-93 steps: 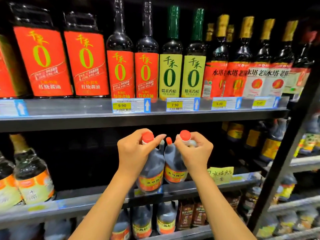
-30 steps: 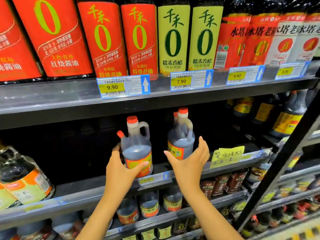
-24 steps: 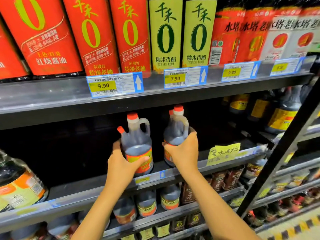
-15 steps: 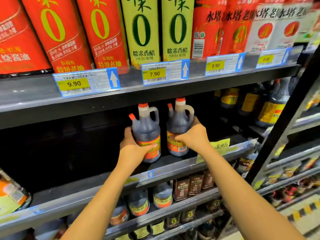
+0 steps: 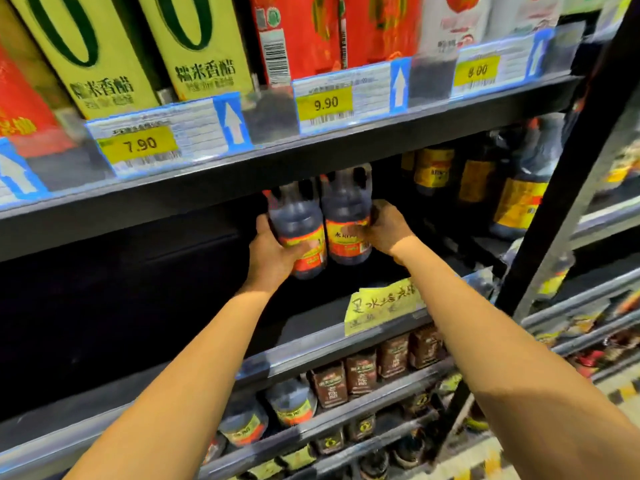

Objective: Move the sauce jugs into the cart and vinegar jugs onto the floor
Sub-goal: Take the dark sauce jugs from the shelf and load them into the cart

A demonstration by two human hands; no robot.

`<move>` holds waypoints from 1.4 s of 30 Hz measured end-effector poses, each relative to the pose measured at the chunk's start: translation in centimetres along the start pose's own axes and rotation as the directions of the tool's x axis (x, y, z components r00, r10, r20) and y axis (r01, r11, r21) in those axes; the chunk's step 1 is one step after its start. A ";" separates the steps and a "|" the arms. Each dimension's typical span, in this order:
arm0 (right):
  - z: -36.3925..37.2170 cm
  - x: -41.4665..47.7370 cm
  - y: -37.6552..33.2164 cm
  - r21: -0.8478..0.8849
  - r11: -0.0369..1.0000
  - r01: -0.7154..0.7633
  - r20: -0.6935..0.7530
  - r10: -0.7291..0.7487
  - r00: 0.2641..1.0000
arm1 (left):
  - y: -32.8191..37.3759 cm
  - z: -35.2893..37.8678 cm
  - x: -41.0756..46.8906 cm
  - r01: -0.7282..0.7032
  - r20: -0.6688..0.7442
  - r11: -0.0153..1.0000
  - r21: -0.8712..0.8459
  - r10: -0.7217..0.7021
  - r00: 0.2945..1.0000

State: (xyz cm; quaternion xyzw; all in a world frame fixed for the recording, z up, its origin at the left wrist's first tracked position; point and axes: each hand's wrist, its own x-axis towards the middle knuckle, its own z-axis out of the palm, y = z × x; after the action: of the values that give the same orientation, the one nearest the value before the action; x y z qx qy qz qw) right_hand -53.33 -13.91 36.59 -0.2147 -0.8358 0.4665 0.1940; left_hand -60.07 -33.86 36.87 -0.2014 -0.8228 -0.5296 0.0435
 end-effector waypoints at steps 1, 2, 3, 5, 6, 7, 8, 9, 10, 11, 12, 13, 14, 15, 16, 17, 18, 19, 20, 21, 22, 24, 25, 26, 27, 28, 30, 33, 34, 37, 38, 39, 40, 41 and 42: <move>0.0 2.1 1.7 0.017 1.000 0.014 0.002 -0.014 1.000 | 0.2 0.8 0.6 0.012 -0.013 1.000 -0.006 -0.012 1.000; 0.3 4.5 3.8 0.044 0.999 0.021 0.002 -0.021 1.000 | 0.3 1.5 1.2 0.022 -0.023 1.000 -0.009 -0.022 0.999; 0.5 6.4 5.6 0.063 0.998 0.020 0.000 -0.021 1.000 | 0.5 2.3 1.8 0.028 -0.029 1.000 -0.007 -0.028 0.999; 0.8 8.9 8.1 0.134 0.990 0.039 0.016 -0.042 0.999 | 0.8 3.6 2.8 0.024 -0.039 1.000 0.004 -0.024 0.999; 0.6 9.3 8.4 0.183 0.982 0.048 0.020 -0.053 0.998 | 0.9 4.2 3.3 0.017 -0.046 1.000 0.008 -0.017 0.999; 0.1 8.6 7.6 0.207 0.977 0.049 0.018 -0.054 0.998 | 1.0 4.7 3.6 0.017 -0.052 1.000 0.010 -0.017 0.999; -0.2 8.0 7.1 0.232 0.971 0.051 0.020 -0.058 0.998 | 1.1 5.1 4.0 0.018 -0.059 1.000 0.010 -0.018 0.998; -0.6 7.2 6.2 0.232 0.971 0.049 0.003 -0.051 0.999 | 1.0 5.5 4.4 0.027 -0.063 1.000 0.008 -0.026 0.998; -1.0 6.2 5.0 0.222 0.973 0.064 -0.017 -0.062 0.998 | 0.9 5.8 4.8 0.034 -0.065 0.999 0.008 -0.033 0.997; -1.4 5.4 4.2 0.205 0.975 0.086 -0.058 -0.076 0.995 | 1.0 6.1 5.1 0.047 -0.062 0.999 0.014 -0.046 0.997; -1.4 5.4 4.0 0.200 0.974 0.102 -0.072 -0.089 0.993 | 1.1 6.3 5.4 0.055 -0.063 0.998 0.021 -0.054 0.997; -1.2 5.6 4.3 0.208 0.972 0.111 -0.048 -0.104 0.993 | 1.3 6.5 5.6 0.079 -0.062 0.996 0.030 -0.077 0.995; -0.8 6.1 4.9 0.222 0.968 0.116 -0.021 -0.115 0.993 | 1.5 6.8 5.8 0.105 -0.061 0.994 0.039 -0.102 0.993; -0.6 6.5 5.4 0.208 0.973 0.099 -0.004 -0.101 0.995 | 1.9 6.9 5.8 0.140 -0.057 0.989 0.048 -0.137 0.989; -0.7 5.9 4.8 0.168 0.984 0.066 -0.006 -0.066 0.998 | 2.2 7.1 5.7 0.175 -0.056 0.983 0.060 -0.171 0.984; -1.0 4.9 3.9 0.125 0.992 0.033 -0.016 -0.031 0.999 | 2.6 7.1 5.2 0.204 -0.058 0.975 0.084 -0.199 0.978; -1.6 3.3 2.4 0.070 0.998 -0.009 -0.018 0.011 1.000 | 2.8 7.1 4.7 0.209 -0.062 0.971 0.116 -0.203 0.977; -2.1 1.9 1.2 0.010 0.999 -0.049 -0.003 0.049 0.999 | 2.9 7.0 4.0 0.194 -0.060 0.971 0.141 -0.187 0.981; -2.6 0.7 0.2 -0.056 0.995 -0.079 0.016 0.080 0.997 | 3.1 6.8 3.2 0.170 -0.047 0.973 0.159 -0.165 0.985; -2.9 0.1 -0.1 -0.128 0.987 -0.095 0.027 0.100 0.995 | 3.4 6.6 2.2 0.148 -0.014 0.970 0.193 -0.148 0.989; -3.2 -0.8 -0.5 -0.198 0.975 -0.102 0.032 0.110 0.993 | 3.8 6.4 1.2 0.120 0.039 0.958 0.260 -0.135 0.990; -4.0 -3.3 -1.6 -0.303 0.949 -0.089 0.052 0.110 0.993 | 4.8 5.8 -1.1 0.011 0.176 0.883 0.469 -0.106 0.979; -4.3 -4.6 -2.0 -0.344 0.936 -0.076 0.066 0.105 0.992 | 5.6 5.3 -2.4 -0.072 0.240 0.833 0.549 -0.074 0.968; -4.7 -6.1 -2.2 -0.399 0.915 -0.059 0.081 0.099 0.992 | 6.3 4.7 -3.7 -0.166 0.296 0.787 0.594 -0.021 0.955; -5.0 -7.7 -2.4 -0.463 0.886 -0.036 0.089 0.087 0.992 | 7.0 4.0 -5.1 -0.262 0.347 0.743 0.617 0.042 0.937; -5.3 -9.2 -2.5 -0.546 0.838 -0.010 0.088 0.069 0.994 | 7.6 3.3 -6.5 -0.345 0.389 0.693 0.633 0.101 0.916; -5.8 -12.3 -2.3 -0.671 0.742 0.013 0.035 0.014 0.999 | 8.4 2.1 -8.7 -0.475 0.456 0.590 0.653 0.195 0.868; -6.3 -17.0 -2.1 -0.760 0.650 -0.015 -0.058 -0.044 0.997 | 8.9 1.1 -11.1 -0.636 0.531 0.442 0.633 0.350 0.772; -6.3 -18.5 -2.0 -0.782 0.623 -0.033 -0.089 -0.059 0.994 | 8.7 1.1 -11.7 -0.680 0.568 0.404 0.612 0.373 0.733; -6.0 -22.8 -1.4 -0.814 0.564 -0.139 -0.177 -0.014 0.984 | 8.1 1.3 -13.9 -0.763 0.663 0.373 0.528 0.379 0.645; -5.8 -24.1 -1.1 -0.819 0.547 -0.177 -0.197 0.022 0.980 | 8.0 1.4 -14.8 -0.781 0.679 0.368 0.504 0.390 0.622; -5.5 -25.4 -0.8 -0.817 0.535 -0.216 -0.217 0.062 0.974 | 7.9 1.6 -15.7 -0.801 0.690 0.356 0.482 0.408 0.597; -5.2 -26.8 -0.5 -0.806 0.531 -0.260 -0.241 0.107 0.965 | 7.7 1.8 -16.8 -0.821 0.704 0.335 0.463 0.425 0.570; -4.9 -28.2 0.0 -0.790 0.530 -0.308 -0.267 0.155 0.951 | 7.4 2.1 -17.8 -0.840 0.724 0.315 0.441 0.429 0.540; -4.5 -29.6 0.6 -0.776 0.525 -0.350 -0.287 0.201 0.937 | 6.9 2.5 -19.0 -0.859 0.747 0.306 0.410 0.428 0.509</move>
State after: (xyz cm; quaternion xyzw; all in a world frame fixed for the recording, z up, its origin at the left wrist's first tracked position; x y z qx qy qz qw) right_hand -26.19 -26.49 34.64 -0.4464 -0.8920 0.0338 0.0635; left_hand -39.77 -34.64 36.25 -0.6209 -0.7740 0.0053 0.1237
